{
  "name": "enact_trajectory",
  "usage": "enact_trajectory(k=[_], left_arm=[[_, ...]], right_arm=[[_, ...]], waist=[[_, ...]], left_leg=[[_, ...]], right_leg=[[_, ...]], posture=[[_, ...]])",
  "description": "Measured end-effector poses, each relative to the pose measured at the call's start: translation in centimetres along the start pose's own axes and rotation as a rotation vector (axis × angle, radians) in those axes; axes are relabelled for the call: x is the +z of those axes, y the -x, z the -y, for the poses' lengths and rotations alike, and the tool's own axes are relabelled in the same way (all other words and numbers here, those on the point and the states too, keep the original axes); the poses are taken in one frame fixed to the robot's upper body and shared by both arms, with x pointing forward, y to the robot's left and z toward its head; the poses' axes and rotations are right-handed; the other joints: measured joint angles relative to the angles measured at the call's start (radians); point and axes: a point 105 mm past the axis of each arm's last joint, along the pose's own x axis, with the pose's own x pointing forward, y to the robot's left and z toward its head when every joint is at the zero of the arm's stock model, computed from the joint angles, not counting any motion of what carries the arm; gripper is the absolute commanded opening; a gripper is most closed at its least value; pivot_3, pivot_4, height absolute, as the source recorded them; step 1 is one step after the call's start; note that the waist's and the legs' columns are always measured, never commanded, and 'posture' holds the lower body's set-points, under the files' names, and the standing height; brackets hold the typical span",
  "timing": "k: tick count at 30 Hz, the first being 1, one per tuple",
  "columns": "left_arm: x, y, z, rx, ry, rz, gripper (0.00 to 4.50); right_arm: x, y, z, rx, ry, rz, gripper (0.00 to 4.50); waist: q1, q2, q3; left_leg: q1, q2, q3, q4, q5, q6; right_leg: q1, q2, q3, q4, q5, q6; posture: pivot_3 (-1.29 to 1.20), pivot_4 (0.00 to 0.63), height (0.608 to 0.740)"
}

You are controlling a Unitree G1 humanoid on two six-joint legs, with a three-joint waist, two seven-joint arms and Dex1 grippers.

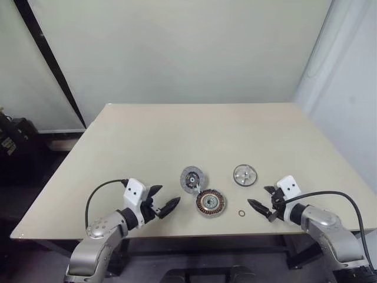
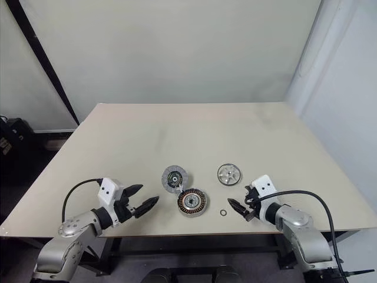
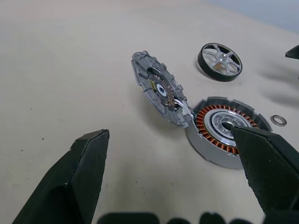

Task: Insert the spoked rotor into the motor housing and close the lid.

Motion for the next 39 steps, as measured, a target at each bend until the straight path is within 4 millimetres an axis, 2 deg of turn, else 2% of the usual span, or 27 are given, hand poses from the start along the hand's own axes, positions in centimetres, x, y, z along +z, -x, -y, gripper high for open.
enact_trajectory(k=[6, 18, 30, 39], left_arm=[[0.1, 0.0, 0.0, -0.001, -0.004, 0.007, 4.47], [0.3, 0.0, 0.6, -0.082, -0.026, -0.010, 4.47], [-2.5, 0.2, 3.4, -0.241, 0.011, -0.084, 4.47], [-2.9, -0.2, 4.0, -0.263, 0.016, -0.092, 4.47]], right_arm=[[0.8, -0.2, 0.2, 0.000, 0.015, 0.018, 4.50], [0.5, -0.2, -0.4, 0.014, 0.008, 0.003, 4.50], [-1.9, -1.2, -3.6, 0.133, 0.092, -0.116, 4.50], [-3.5, -1.8, -4.1, 0.139, 0.107, -0.172, 4.50]], waist=[[0.000, 0.000, 0.000], [0.000, 0.000, 0.000], [0.000, 0.000, 0.000], [0.000, 0.000, 0.000]], left_leg=[[0.000, 0.000, 0.000, 0.000, 0.000, 0.000], [0.000, 0.000, 0.000, 0.000, 0.000, 0.000], [0.000, 0.001, 0.000, -0.001, 0.000, 0.000], [0.000, 0.001, 0.000, -0.001, 0.000, -0.001]], right_leg=[[0.000, 0.000, 0.000, 0.000, 0.000, 0.000], [0.000, 0.000, 0.000, 0.000, 0.000, 0.000], [-0.001, -0.001, 0.000, -0.001, 0.000, 0.000], [-0.001, -0.001, -0.001, -0.001, 0.000, 0.000]], posture=[[0.00, 0.000, 0.740], [0.00, 0.000, 0.740], [0.00, 0.000, 0.740], [0.00, 0.000, 0.740]])
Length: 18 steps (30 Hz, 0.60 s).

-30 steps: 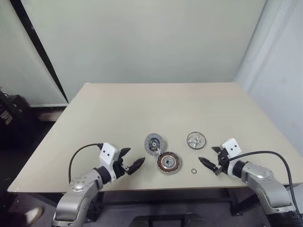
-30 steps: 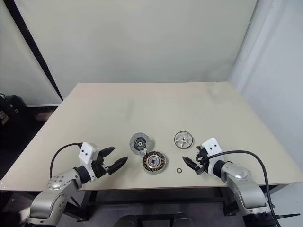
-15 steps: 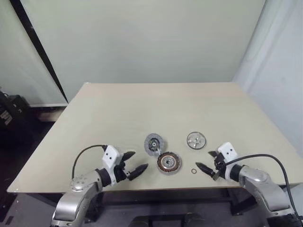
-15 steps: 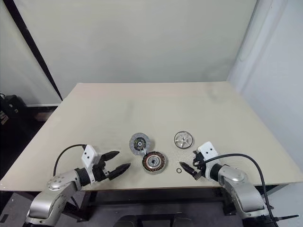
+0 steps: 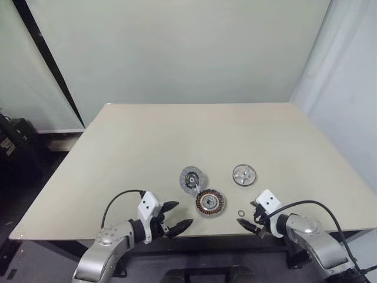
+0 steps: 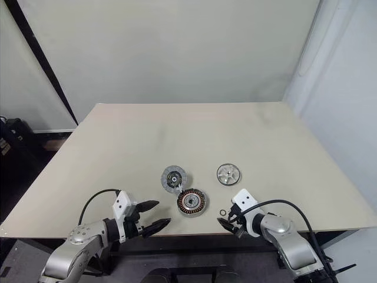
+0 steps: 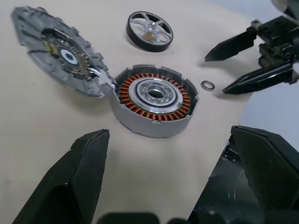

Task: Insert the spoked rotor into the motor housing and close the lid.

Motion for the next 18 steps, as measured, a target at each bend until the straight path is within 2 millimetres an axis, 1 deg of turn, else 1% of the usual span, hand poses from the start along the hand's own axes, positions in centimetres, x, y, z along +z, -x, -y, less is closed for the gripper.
enact_trajectory(k=[6, 9, 10, 18], left_arm=[[0.16, -0.11, -0.15, 0.002, -0.018, -0.001, 4.47], [0.07, -0.09, -0.21, 0.004, -0.019, -0.005, 4.50], [0.04, -0.08, -0.23, 0.005, -0.019, -0.006, 4.50], [0.07, -0.05, -0.28, 0.006, -0.026, -0.005, 4.50]], right_arm=[[-0.56, -0.73, -0.40, 0.008, -0.015, -0.008, 4.50], [-0.74, -0.91, -0.28, -0.002, -0.018, -0.013, 3.94], [-0.71, -0.97, -0.31, -0.003, -0.020, -0.011, 3.65], [-0.70, -1.04, -0.42, 0.000, -0.023, -0.009, 0.84]], waist=[[0.000, 0.000, 0.000], [0.000, 0.000, 0.000], [0.000, 0.000, 0.000], [0.000, 0.000, 0.000]], left_leg=[[0.000, 0.000, 0.000, 0.000, 0.000, 0.000], [0.000, 0.000, 0.000, 0.000, 0.000, 0.000], [0.000, 0.000, 0.000, 0.000, 0.000, 0.000], [0.000, 0.000, 0.000, 0.000, 0.000, 0.000]], right_leg=[[0.000, 0.000, 0.000, 0.000, 0.000, 0.000], [0.000, 0.000, 0.000, 0.000, 0.000, 0.000], [0.000, 0.000, 0.000, 0.000, 0.000, 0.000], [0.000, 0.000, 0.000, 0.000, 0.000, 0.000]], posture=[[0.00, 0.000, 0.740], [0.00, 0.000, 0.740], [0.00, 0.000, 0.740], [0.00, 0.000, 0.740]])
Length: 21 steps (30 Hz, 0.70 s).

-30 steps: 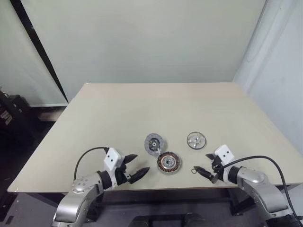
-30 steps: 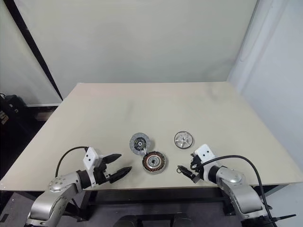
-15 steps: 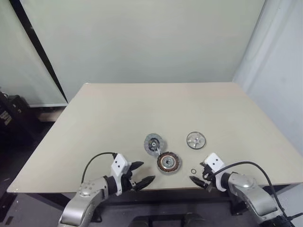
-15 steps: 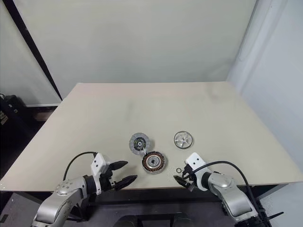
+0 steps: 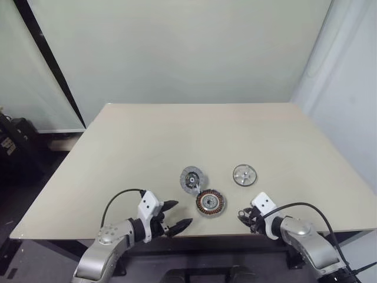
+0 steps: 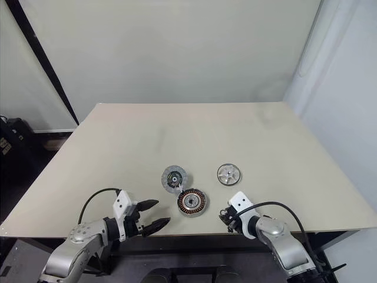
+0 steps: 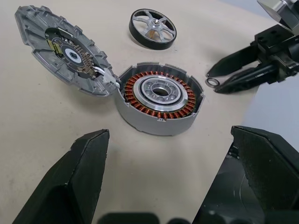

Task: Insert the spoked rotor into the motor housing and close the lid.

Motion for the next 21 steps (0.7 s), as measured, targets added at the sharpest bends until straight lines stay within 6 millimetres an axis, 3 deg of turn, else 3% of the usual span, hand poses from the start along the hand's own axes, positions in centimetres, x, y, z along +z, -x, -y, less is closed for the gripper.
enact_trajectory(k=[9, 16, 21], left_arm=[[0.0, 0.0, -0.1, 0.002, -0.002, -0.001, 4.50], [0.2, 0.0, -0.3, 0.005, -0.011, 0.004, 4.50], [0.0, 0.1, -0.7, 0.015, -0.004, -0.001, 4.50]], right_arm=[[0.5, -0.1, -0.1, -0.007, -0.012, 0.022, 0.79], [5.5, -0.6, -0.3, 0.009, 0.020, 0.147, 0.79], [7.7, -1.8, -1.7, 0.068, 0.036, 0.175, 0.79]], waist=[[0.000, 0.000, 0.000], [0.000, 0.000, 0.000], [0.000, 0.000, 0.000]], left_leg=[[0.000, 0.000, 0.000, 0.000, 0.000, 0.000], [0.000, 0.000, 0.000, 0.000, 0.000, 0.000], [0.000, 0.000, 0.000, -0.001, 0.000, 0.000]], right_leg=[[0.000, 0.000, 0.000, 0.000, 0.000, 0.000], [0.000, 0.000, 0.000, 0.000, 0.000, 0.000], [-0.001, 0.000, -0.001, 0.000, 0.000, 0.000]], posture=[[0.00, 0.000, 0.740], [0.00, 0.000, 0.740], [0.00, 0.000, 0.740]])
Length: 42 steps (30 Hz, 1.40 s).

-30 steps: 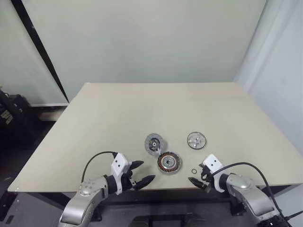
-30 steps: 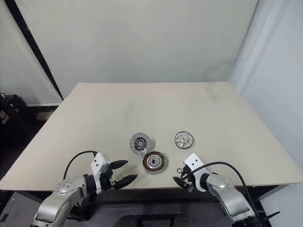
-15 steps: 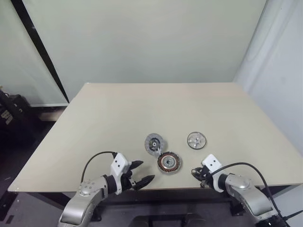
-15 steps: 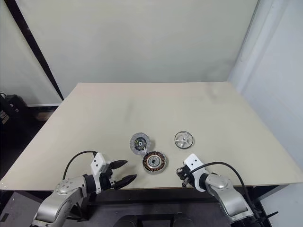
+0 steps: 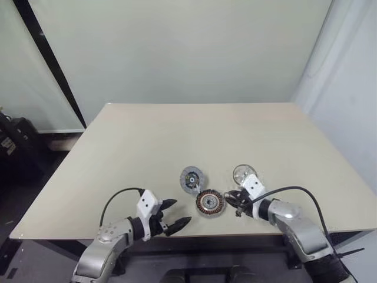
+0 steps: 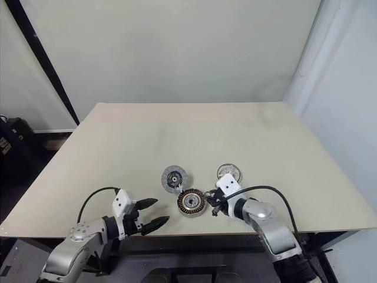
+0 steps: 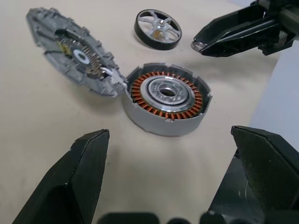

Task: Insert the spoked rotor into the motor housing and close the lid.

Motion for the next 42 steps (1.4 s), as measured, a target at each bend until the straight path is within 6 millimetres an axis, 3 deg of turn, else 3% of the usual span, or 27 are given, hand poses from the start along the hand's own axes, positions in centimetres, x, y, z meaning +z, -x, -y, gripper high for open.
enact_trajectory(k=[5, 11, 42], left_arm=[[0.2, 0.0, -0.1, 0.002, -0.008, 0.007, 4.50], [0.2, 0.0, -0.1, 0.006, -0.013, 0.012, 4.50], [0.2, -0.1, 0.1, 0.003, -0.019, 0.015, 4.50]], right_arm=[[1.4, -1.9, -1.3, 0.058, 0.017, 0.014, 0.79], [1.3, -3.2, -1.9, 0.084, 0.005, -0.006, 0.79], [-0.4, -3.6, -2.1, 0.100, -0.030, -0.073, 0.79]], waist=[[0.000, 0.000, 0.000], [0.000, 0.000, 0.000], [0.000, 0.000, 0.000]], left_leg=[[0.000, 0.000, 0.000, -0.001, 0.000, 0.000], [0.000, 0.000, 0.000, -0.001, 0.002, 0.003], [0.000, 0.000, 0.000, -0.001, 0.002, 0.003]], right_leg=[[0.000, 0.000, 0.000, 0.000, 0.000, 0.000], [0.000, 0.000, 0.000, 0.000, 0.000, 0.000], [0.000, 0.000, 0.000, 0.001, 0.000, 0.000]], posture=[[0.00, 0.000, 0.740], [0.00, 0.000, 0.740], [0.00, 0.000, 0.740]])
